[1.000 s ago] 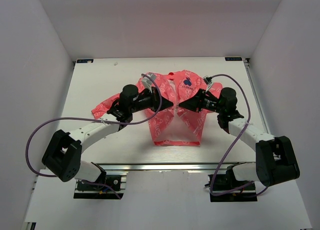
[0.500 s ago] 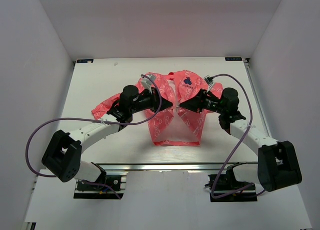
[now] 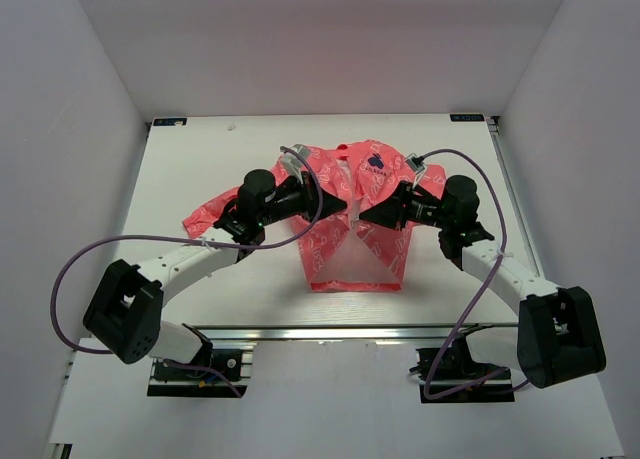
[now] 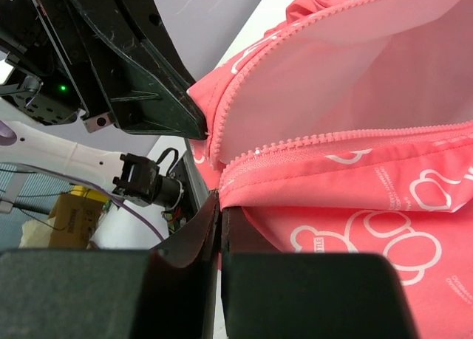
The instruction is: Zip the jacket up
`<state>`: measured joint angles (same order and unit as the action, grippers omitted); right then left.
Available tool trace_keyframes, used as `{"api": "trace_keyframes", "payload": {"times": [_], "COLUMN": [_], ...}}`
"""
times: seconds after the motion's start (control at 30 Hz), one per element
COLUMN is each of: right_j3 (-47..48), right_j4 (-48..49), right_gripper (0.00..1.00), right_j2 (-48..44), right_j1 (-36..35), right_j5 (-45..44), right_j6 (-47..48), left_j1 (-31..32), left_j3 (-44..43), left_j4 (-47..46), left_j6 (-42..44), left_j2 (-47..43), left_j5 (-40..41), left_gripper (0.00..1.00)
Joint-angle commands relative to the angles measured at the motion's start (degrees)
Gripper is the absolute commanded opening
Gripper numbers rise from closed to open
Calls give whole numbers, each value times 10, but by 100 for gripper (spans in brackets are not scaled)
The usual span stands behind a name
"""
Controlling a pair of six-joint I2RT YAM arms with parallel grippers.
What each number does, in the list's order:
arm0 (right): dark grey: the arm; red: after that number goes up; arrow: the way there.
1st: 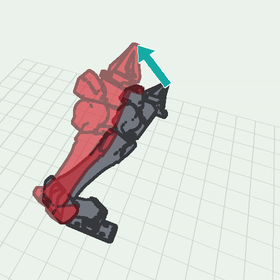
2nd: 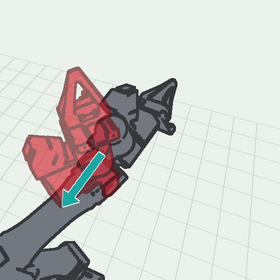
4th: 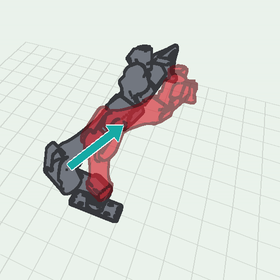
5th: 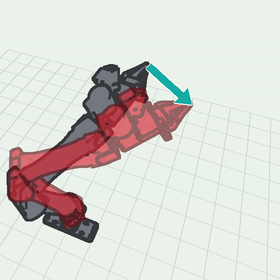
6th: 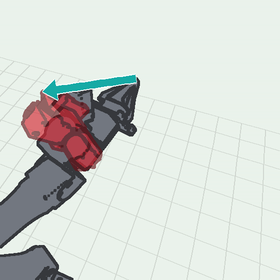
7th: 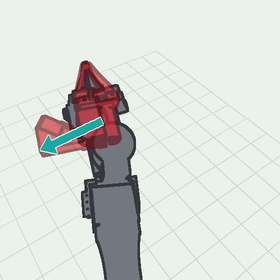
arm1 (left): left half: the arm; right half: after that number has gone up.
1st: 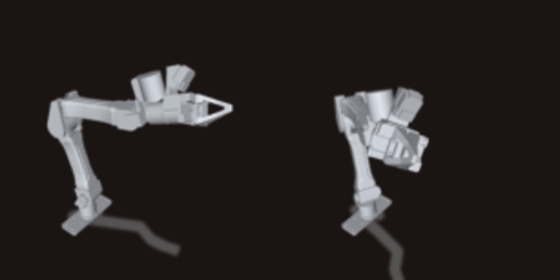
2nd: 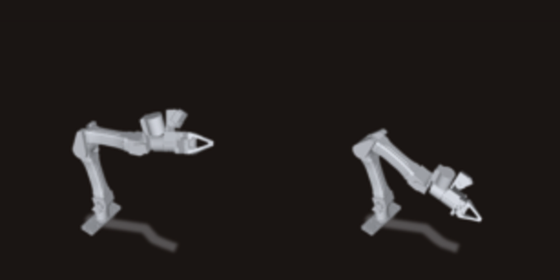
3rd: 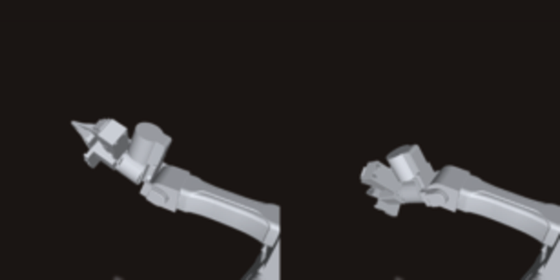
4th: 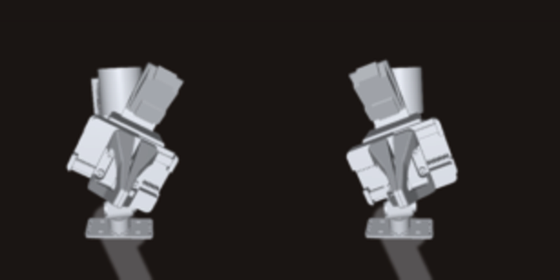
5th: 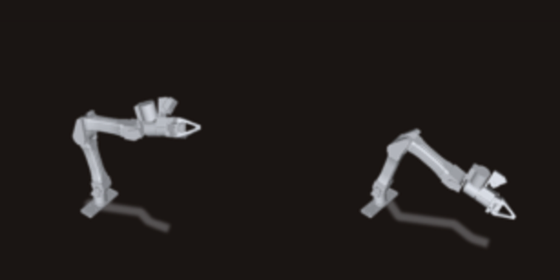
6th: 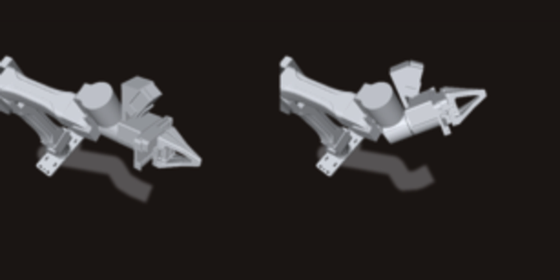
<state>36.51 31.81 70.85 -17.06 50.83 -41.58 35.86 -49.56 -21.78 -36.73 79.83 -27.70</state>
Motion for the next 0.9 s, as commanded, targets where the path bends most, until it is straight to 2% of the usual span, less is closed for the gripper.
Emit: {"api": "trace_keyframes", "payload": {"times": [0.0,0.87], "right_j3": [15,2], "right_j4": [24,127], "right_gripper": [0,0], "right_j2": [-2,10], "right_j1": [-5,-11], "right_j5": [17,-18], "right_j6": [2,-80], "left_j1": [4,4], "left_j3": [-17,10], "left_j4": [-37,-56], "left_j6": [-12,-20], "left_j2": [-5,-13], "left_j5": [-24,-46], "left_gripper": [0,0]}}
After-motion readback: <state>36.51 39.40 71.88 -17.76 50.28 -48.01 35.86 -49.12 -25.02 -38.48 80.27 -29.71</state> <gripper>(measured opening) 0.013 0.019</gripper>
